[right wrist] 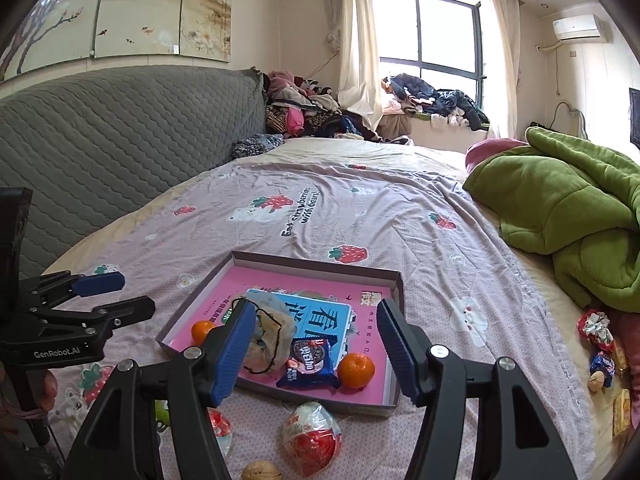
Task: Organize objects
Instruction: 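Withdraw both tools from the tray toward the green ring and walnut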
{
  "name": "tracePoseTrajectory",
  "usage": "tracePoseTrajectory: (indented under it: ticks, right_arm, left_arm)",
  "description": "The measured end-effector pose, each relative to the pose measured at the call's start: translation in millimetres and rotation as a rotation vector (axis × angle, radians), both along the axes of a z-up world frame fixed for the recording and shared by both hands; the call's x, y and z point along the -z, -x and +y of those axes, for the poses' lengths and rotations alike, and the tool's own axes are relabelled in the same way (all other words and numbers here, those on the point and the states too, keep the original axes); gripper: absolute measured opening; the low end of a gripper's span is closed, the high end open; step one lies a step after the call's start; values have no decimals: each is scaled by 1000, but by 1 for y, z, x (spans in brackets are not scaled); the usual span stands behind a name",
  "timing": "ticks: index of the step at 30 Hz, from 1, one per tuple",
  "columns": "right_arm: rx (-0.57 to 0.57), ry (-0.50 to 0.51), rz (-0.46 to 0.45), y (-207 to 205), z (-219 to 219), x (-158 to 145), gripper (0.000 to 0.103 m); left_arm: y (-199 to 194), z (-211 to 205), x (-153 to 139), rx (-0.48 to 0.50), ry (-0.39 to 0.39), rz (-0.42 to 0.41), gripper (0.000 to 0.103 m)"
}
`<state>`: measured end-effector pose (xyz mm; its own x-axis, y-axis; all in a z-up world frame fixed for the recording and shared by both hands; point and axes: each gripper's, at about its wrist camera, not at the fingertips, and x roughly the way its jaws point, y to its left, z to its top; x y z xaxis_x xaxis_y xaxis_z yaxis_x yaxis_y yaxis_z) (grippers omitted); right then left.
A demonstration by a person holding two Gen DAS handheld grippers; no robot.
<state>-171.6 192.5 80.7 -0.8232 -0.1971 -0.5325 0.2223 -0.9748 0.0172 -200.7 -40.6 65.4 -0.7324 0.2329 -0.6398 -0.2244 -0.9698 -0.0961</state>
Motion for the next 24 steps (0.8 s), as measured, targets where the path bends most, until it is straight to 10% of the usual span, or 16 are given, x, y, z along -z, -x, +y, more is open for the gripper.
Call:
tracePoseTrajectory:
  ticks: [24]
  right_arm:
    - [-48, 3, 15, -24, -12, -4, 63]
  left_arm:
    - [-31, -12, 19, -50, -43, -56, 71]
